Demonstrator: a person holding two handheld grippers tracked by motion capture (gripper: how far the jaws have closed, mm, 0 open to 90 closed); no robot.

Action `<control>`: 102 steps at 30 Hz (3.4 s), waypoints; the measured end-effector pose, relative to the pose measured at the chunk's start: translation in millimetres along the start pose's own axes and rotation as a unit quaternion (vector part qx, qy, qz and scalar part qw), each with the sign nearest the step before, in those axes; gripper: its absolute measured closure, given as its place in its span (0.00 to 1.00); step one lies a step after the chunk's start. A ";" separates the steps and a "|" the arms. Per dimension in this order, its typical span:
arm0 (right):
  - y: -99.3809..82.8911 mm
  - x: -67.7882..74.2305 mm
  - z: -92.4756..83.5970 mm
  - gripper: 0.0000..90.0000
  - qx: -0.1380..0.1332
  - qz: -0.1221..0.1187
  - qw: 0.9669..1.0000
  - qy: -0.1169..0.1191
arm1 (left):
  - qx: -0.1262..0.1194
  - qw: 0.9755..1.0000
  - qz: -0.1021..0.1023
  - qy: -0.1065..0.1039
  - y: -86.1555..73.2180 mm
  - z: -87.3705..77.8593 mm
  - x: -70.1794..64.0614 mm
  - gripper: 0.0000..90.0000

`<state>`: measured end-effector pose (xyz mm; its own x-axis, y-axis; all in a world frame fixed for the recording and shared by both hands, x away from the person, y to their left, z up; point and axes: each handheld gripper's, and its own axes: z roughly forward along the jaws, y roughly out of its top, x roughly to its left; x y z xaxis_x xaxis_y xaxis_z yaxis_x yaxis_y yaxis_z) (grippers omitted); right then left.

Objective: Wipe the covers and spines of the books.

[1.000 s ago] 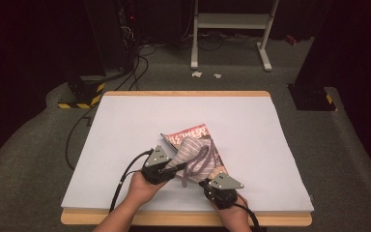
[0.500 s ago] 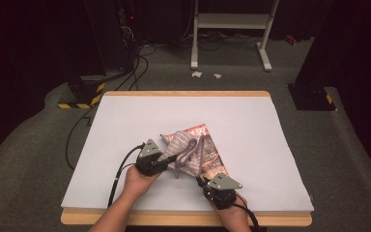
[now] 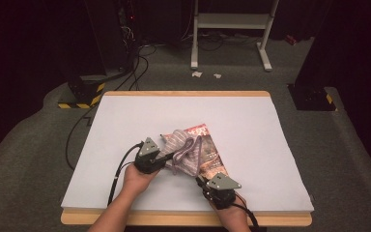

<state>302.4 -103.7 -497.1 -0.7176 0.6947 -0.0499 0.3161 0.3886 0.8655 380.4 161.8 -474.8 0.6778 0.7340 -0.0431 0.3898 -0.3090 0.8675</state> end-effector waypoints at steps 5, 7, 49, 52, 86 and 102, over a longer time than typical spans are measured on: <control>0.4 0.3 -0.2 0.94 0.000 -0.001 1.000 -0.001 | -0.001 1.000 0.000 0.010 0.9 -2.6 2.6 0.84; 0.7 0.4 -0.5 0.94 -0.001 -0.003 1.000 -0.001 | -0.009 1.000 -0.011 0.019 1.8 -8.1 9.0 0.84; 2.2 -2.1 -2.3 0.94 -0.007 0.002 1.000 -0.001 | -0.104 0.991 -0.076 -0.017 22.6 -68.7 21.0 0.85; 2.6 -2.3 -2.6 0.94 -0.007 0.002 1.000 -0.002 | -0.108 0.990 -0.090 -0.015 20.5 -72.6 30.2 0.85; 1.9 -2.2 -0.9 0.94 0.000 0.003 1.000 0.000 | -0.036 0.994 -0.005 -0.103 21.4 -14.4 -50.8 0.84; 2.0 -4.5 -1.3 0.94 -0.002 0.012 1.000 0.003 | -0.005 0.998 -0.048 -0.038 17.5 9.2 6.0 0.84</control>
<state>305.5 -106.8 -494.5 -0.7132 0.7004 -0.0272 0.3303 0.3702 0.8683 397.0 155.2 -464.4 0.6829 0.7122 -0.1626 0.4483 -0.2328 0.8630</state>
